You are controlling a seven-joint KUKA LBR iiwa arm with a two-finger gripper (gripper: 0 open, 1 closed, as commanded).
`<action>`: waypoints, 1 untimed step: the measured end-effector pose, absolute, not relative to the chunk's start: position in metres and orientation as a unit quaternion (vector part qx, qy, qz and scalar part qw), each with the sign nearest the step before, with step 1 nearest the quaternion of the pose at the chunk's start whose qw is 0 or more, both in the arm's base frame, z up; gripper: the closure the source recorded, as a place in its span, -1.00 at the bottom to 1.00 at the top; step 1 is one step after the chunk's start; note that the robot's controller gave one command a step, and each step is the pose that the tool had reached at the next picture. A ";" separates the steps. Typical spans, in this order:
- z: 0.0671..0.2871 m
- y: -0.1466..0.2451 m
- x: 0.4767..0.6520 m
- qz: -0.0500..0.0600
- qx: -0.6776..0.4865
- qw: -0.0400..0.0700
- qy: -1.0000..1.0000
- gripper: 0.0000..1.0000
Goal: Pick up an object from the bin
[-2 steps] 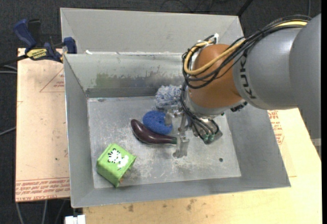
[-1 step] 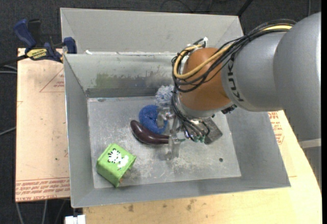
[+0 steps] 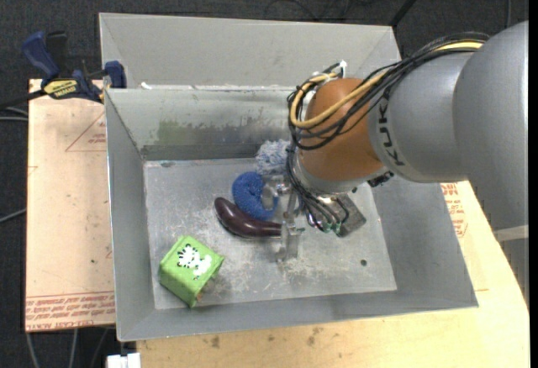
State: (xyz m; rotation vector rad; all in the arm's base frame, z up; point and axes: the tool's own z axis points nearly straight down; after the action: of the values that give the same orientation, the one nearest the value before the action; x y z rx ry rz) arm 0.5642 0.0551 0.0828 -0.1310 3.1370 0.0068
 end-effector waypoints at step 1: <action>0.112 0.063 0.559 0.000 -0.010 -0.005 1.000 -1.00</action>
Offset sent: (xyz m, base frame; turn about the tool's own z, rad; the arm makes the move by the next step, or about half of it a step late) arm -0.0042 0.0201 0.0050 0.0058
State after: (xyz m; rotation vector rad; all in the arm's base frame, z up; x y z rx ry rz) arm 0.5590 0.0634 0.1120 -0.0301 3.1507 -0.0014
